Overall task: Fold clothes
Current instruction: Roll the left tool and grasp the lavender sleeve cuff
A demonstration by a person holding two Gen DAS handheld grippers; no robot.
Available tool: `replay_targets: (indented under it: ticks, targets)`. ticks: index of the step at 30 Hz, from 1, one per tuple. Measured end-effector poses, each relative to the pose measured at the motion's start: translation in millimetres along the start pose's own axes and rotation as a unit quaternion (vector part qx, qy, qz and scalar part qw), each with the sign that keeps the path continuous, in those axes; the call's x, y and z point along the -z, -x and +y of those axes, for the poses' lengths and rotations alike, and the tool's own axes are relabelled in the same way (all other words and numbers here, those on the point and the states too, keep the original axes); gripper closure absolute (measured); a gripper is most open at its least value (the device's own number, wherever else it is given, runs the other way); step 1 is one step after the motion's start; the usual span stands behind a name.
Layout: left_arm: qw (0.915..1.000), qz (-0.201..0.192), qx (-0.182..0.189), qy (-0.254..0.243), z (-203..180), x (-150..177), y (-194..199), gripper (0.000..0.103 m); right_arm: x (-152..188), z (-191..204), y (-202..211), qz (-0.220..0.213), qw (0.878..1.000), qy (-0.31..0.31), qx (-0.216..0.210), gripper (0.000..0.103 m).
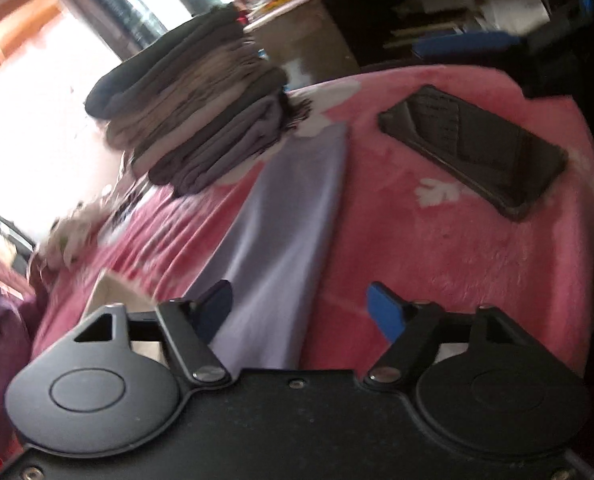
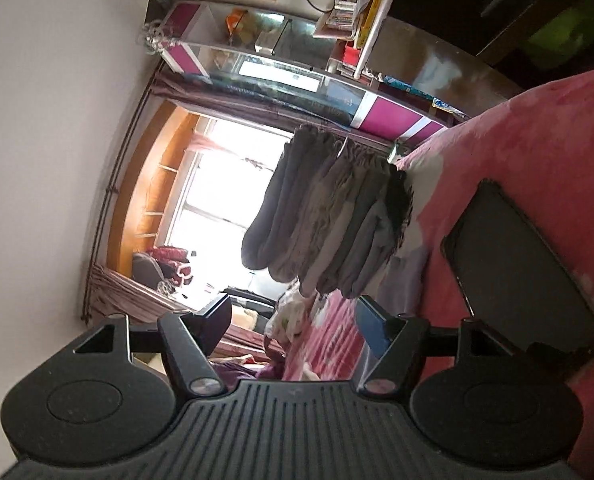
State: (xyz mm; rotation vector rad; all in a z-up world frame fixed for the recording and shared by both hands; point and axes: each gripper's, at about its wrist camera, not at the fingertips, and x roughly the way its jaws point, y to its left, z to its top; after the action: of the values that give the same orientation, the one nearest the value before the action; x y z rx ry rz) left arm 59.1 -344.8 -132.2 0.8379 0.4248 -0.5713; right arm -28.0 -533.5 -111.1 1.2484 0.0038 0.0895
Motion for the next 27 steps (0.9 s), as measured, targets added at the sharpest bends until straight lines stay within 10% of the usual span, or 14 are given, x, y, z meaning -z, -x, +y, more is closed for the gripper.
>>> replay_targets:
  ticks: [16,27]
  targets:
    - [0.9806,0.005,-0.121,-0.154,-51.2,-62.2,-90.3,0.060,-21.5,-42.2,20.0,-0.087,0.991,-0.098,0.011,0.034]
    - [0.9836,0.059,-0.112,-0.128,-42.7,-99.7,-131.6,0.098,-22.5,-51.3,18.0,-0.106,0.989,-0.102,0.017,0.034]
